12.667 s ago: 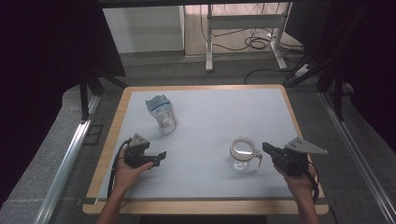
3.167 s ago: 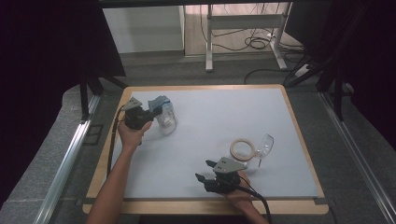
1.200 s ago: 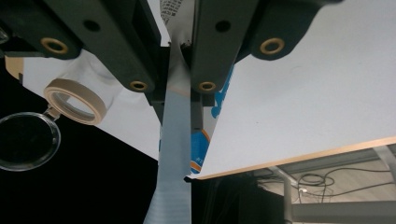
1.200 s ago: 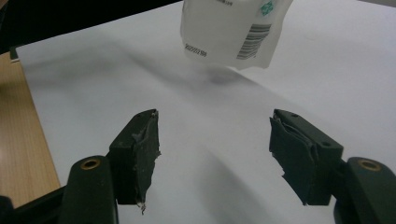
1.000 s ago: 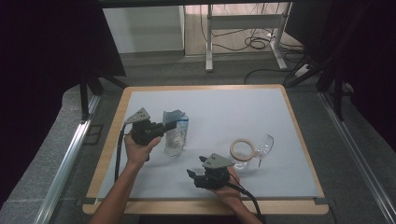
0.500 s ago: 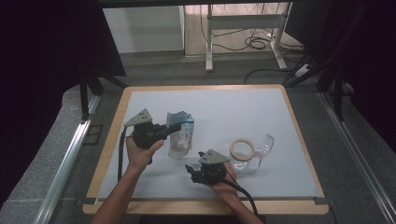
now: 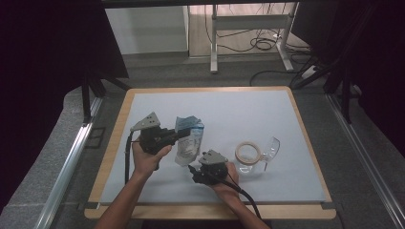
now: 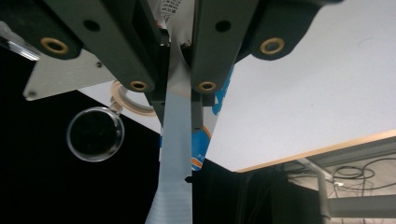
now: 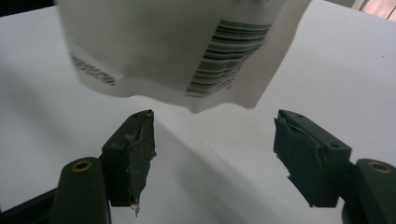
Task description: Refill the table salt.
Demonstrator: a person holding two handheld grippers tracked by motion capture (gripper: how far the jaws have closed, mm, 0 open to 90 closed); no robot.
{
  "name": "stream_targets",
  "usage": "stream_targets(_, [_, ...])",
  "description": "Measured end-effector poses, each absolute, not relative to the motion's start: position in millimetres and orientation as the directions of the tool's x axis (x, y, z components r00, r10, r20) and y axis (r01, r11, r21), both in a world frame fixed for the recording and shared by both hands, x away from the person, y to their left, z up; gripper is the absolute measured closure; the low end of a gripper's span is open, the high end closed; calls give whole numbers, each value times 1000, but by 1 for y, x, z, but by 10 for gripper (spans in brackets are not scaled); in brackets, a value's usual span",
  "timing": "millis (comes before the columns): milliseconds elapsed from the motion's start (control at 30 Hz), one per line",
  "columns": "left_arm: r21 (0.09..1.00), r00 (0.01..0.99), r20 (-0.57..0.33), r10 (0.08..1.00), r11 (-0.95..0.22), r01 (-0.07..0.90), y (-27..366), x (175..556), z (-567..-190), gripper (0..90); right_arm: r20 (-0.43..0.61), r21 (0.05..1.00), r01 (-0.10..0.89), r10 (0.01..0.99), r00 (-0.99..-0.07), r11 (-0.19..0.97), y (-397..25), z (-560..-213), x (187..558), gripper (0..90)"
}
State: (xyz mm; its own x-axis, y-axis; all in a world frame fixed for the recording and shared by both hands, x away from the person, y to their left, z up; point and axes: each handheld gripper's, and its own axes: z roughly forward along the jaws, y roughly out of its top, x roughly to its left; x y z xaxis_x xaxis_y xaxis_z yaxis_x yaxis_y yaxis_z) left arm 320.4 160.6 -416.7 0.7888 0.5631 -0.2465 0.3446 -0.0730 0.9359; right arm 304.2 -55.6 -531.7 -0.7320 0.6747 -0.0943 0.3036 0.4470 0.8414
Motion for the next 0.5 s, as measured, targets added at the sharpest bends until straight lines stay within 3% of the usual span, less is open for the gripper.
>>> stream_targets(267, [937,802,-246,544,-80,341,155,318,-414,899,-104,861,276,680,-726,427,-49,-528,306,292])
stream_targets(500, [932,801,-254,542,-83,352,149,321,-413,899,-189,859,180,623,-759,479,-46,-526,304,331])
